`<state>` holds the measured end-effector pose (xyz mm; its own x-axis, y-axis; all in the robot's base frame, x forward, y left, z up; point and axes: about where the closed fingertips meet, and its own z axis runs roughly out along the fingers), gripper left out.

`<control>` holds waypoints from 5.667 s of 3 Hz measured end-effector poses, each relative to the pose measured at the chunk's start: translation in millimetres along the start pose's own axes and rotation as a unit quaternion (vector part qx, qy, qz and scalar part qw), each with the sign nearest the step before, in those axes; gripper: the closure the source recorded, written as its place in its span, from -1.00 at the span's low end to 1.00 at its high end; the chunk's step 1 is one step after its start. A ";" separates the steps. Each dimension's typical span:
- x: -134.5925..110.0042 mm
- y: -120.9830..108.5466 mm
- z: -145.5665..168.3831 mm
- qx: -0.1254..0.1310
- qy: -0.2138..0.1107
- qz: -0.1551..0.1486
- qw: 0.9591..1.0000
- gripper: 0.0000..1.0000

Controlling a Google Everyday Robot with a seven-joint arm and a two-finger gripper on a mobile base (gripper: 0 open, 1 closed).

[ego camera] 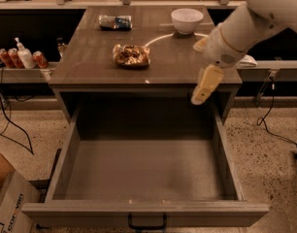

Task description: Place orange can into top drawer

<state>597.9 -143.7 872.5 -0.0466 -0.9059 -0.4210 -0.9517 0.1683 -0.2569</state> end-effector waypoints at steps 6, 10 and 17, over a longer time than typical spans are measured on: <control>-91.5 -103.1 61.8 0.096 -0.165 0.000 0.982 -1.00; -162.9 -104.7 120.0 0.000 -0.217 -0.038 0.975 -0.15; -158.6 -105.6 133.1 -0.021 -0.222 -0.022 0.974 0.20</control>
Offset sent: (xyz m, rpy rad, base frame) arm 0.0289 0.0147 -0.0122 0.2108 -0.1280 -0.1460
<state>746.2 33.9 850.6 0.1215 -0.6522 -0.7483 -0.9620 0.1084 -0.2507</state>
